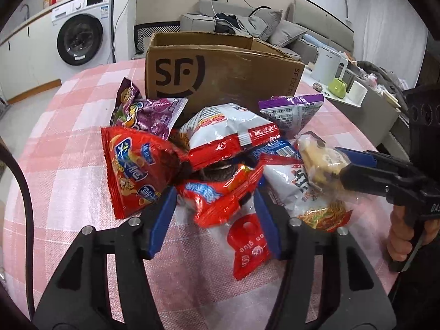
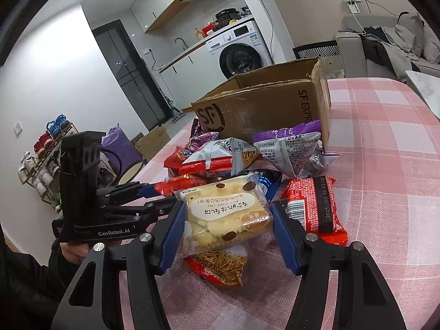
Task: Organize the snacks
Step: 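Lift both held snacks and carry them toward the open cardboard box, then lower both snacks into the box and open both tools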
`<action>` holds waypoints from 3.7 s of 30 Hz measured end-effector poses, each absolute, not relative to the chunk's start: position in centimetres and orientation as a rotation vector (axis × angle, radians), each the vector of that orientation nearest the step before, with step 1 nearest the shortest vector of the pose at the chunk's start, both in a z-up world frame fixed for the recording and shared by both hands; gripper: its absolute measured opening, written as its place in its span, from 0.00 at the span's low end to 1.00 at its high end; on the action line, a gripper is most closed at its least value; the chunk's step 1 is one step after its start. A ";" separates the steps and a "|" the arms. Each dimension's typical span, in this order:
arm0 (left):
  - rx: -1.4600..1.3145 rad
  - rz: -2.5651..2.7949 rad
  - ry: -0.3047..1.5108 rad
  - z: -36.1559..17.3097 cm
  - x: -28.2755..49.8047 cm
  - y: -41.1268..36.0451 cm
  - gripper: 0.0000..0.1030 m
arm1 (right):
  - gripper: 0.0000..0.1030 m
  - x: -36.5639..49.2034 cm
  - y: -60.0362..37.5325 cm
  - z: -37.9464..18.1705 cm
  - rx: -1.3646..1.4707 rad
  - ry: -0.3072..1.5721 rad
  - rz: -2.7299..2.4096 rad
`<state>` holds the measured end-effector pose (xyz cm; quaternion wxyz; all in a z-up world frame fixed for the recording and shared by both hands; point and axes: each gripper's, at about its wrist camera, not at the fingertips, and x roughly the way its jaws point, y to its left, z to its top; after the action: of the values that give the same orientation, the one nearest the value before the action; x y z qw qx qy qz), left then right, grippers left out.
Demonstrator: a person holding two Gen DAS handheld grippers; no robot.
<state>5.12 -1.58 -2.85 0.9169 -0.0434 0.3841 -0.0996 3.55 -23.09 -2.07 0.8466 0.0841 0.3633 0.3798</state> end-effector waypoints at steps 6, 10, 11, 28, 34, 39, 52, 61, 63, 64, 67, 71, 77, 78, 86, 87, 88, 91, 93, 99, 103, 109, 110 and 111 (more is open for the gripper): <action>-0.078 -0.175 0.811 -3.1 6.1 -2.3 0.54 | 0.61 3.4 -23.2 -2.0 0.182 0.767 0.802; -0.080 -0.182 0.804 -3.1 6.6 -2.5 0.46 | 0.61 3.5 -23.3 -2.0 0.182 0.768 0.801; -0.078 -0.186 0.798 -3.1 6.8 -2.5 0.42 | 0.61 3.4 -23.3 -2.0 0.182 0.768 0.800; -0.098 -0.255 0.720 -1.1 2.1 -1.5 0.36 | 0.61 3.2 -23.4 -1.3 0.209 0.735 0.818; -0.124 -0.258 0.675 0.5 -0.3 -0.8 0.36 | 0.61 2.9 -23.7 -0.5 0.227 0.711 0.823; -0.132 -0.254 0.632 2.5 -1.2 -0.2 0.36 | 0.61 2.8 -23.8 0.6 0.236 0.679 0.819; -0.114 -0.268 0.702 2.6 -0.2 -0.8 0.13 | 0.61 3.2 -24.3 1.3 0.249 0.663 0.786; -0.083 -0.199 0.799 -0.7 1.5 -1.4 0.67 | 0.61 3.5 -24.4 0.9 0.251 0.675 0.782; -0.083 -0.171 0.823 -1.5 2.6 -1.1 0.68 | 0.61 3.4 -24.4 0.9 0.251 0.676 0.782; -0.084 -0.163 0.834 -2.0 3.2 -1.0 0.68 | 0.61 3.4 -24.4 0.8 0.251 0.678 0.783; -0.099 -0.165 0.861 -2.8 4.3 -0.9 0.68 | 0.61 3.5 -24.4 0.7 0.250 0.682 0.785; -0.124 -0.183 0.857 -3.3 5.3 -0.9 0.55 | 0.61 3.4 -24.5 0.6 0.249 0.688 0.783; -0.118 -0.220 0.830 -3.3 5.5 -0.9 0.42 | 0.61 3.3 -24.5 0.5 0.252 0.692 0.778; -0.114 -0.220 0.825 -3.2 5.4 -1.0 0.42 | 0.61 3.3 -24.5 0.4 0.253 0.693 0.778; -0.123 -0.227 0.760 -1.0 3.2 -0.7 0.42 | 0.61 3.3 -24.5 0.7 0.253 0.686 0.776; -0.125 -0.226 0.748 -0.4 3.0 -0.6 0.42 | 0.61 3.3 -24.5 0.8 0.254 0.682 0.776; -0.125 -0.225 0.739 -0.1 2.6 -0.6 0.42 | 0.61 3.2 -24.5 1.0 0.254 0.676 0.776; -0.129 -0.226 0.707 1.4 2.2 -0.5 0.42 | 0.61 3.3 -24.5 1.4 0.252 0.664 0.770; -0.135 -0.230 0.689 2.4 2.0 -0.5 0.42 | 0.61 3.4 -24.5 1.7 0.250 0.657 0.760; -0.133 -0.240 0.639 4.9 2.2 -0.6 0.42 | 0.61 4.3 -24.7 2.8 0.255 0.634 0.737; -0.130 -0.239 0.611 6.4 2.6 -0.9 0.42 | 0.61 5.1 -24.7 3.7 0.255 0.621 0.710; -0.120 -0.228 0.577 8.3 4.0 -1.0 0.42 | 0.61 6.5 -24.4 5.0 0.258 0.600 0.682; -0.118 -0.227 0.573 8.5 4.3 -0.9 0.42 | 0.61 6.7 -24.3 5.1 0.260 0.599 0.677; -0.117 -0.222 0.570 8.7 4.6 -0.9 0.42 | 0.61 6.9 -24.3 5.3 0.264 0.596 0.673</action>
<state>4.59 -0.88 8.73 0.9519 -0.0577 0.2804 -0.1093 6.95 -24.29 5.32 0.8923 0.1270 0.2873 0.3243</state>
